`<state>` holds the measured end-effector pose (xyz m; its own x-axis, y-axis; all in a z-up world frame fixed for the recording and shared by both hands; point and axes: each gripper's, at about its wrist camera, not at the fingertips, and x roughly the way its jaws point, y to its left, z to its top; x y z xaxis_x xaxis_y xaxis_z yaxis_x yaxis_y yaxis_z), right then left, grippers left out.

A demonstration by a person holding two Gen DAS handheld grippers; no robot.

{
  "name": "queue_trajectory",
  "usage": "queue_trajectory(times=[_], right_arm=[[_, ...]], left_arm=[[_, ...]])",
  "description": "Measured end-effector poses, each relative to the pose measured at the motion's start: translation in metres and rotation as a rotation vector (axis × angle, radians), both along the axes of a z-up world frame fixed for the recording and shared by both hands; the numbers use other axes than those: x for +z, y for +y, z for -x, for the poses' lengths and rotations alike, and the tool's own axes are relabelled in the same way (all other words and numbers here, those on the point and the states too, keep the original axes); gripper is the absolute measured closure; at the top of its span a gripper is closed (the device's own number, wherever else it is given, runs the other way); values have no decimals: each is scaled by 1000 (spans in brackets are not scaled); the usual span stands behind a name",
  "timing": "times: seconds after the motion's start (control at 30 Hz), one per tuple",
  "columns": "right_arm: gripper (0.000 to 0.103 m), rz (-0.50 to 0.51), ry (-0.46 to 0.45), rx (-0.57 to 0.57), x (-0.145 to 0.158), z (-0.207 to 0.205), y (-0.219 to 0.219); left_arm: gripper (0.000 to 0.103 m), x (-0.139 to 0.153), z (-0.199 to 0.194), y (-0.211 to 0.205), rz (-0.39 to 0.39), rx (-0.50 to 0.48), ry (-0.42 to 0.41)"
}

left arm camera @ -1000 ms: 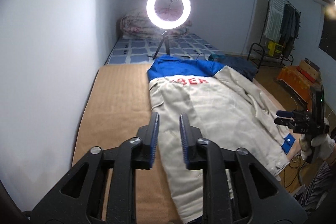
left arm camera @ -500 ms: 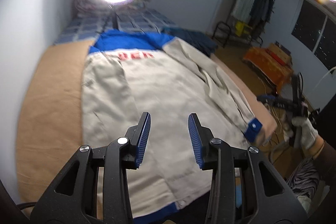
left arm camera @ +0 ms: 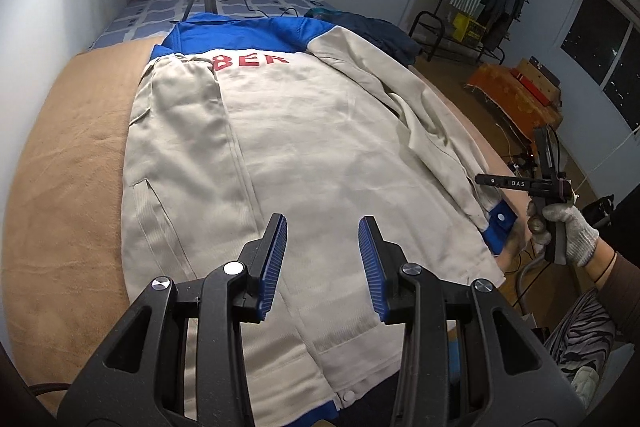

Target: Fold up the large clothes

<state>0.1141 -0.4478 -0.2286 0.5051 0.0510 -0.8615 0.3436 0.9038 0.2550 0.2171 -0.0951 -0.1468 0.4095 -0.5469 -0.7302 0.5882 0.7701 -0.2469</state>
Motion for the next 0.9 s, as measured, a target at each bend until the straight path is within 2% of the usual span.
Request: queue_trajectory(times=[0.03,0.07,0.1,0.23,0.33,0.5,0.63,0.77,0.9], right_arm=[[73,-15,5,6,-1,-2,0],[88,-21,11,5,-1,-3,1],[95,-22,11,1,0,-2,2],[99,-15,-30,-15,17,2,6],[100,60,-61,19,37,5,21],[100,189,-129,140,71,15,65],[100,295,-173,279,90,21,119],[100,328,-183,407,89,16,167],[100,339,-144,569,65,7,222]], left_arm=[[65,0,-1,0,-2,2,-2],[66,-1,-1,0,-4,4,-4],[65,-1,-3,0,-7,4,-5],[66,-4,-4,-4,-23,-7,-9],[65,-5,-4,-6,-28,-10,-11],[65,-4,-8,-7,-11,-3,0],[66,-1,-13,-5,33,19,28],[66,1,-20,-3,87,49,69],[65,-2,-25,-4,125,70,113]])
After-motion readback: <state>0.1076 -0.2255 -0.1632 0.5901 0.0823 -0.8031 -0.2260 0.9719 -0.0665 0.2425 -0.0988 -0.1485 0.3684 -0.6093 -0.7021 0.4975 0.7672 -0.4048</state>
